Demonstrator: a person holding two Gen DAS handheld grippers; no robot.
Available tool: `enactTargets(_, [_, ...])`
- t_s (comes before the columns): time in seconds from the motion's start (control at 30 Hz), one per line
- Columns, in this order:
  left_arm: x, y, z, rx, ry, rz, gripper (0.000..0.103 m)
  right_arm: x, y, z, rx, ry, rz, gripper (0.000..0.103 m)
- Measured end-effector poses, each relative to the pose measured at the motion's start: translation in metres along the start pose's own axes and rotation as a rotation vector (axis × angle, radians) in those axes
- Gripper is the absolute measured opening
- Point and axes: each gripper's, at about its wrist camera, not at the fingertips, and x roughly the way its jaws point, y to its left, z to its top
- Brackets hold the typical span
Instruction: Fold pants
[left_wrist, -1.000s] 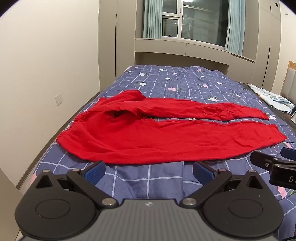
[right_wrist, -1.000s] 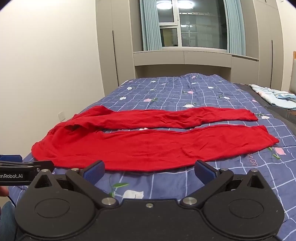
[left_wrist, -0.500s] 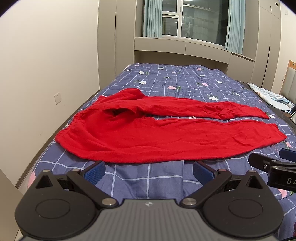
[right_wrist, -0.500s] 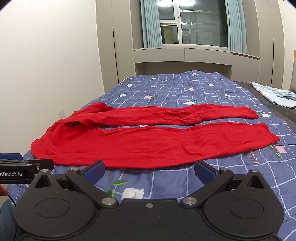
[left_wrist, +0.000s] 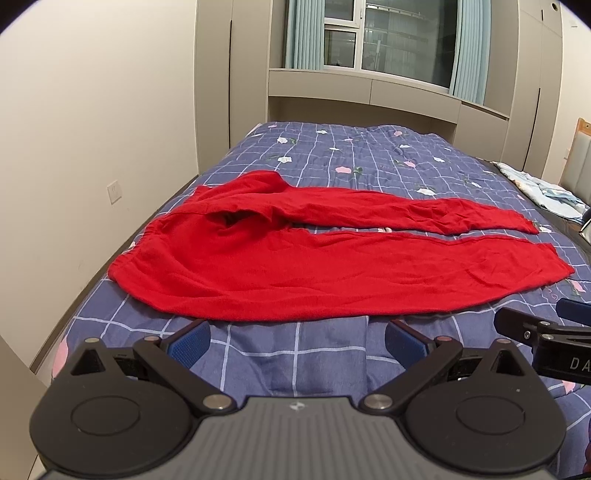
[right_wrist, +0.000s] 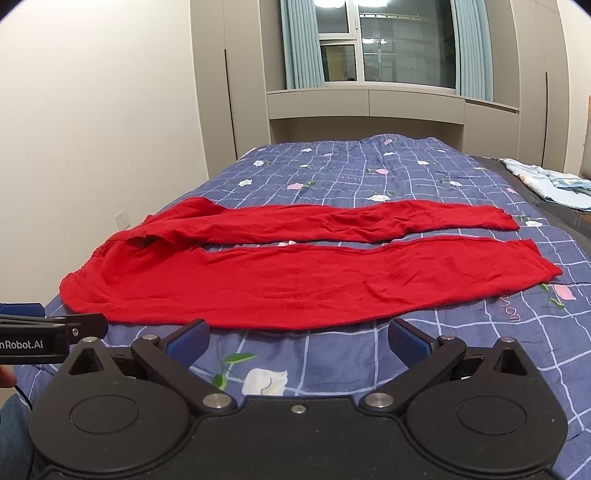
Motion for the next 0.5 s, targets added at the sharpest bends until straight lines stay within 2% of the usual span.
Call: enactTargets(0.5, [0.005,0.002,0.0029,-0.001,0.02,-0.001,0.103,0.0076,-0.0001,-0.002,0.0,0.02,0.001,0.103])
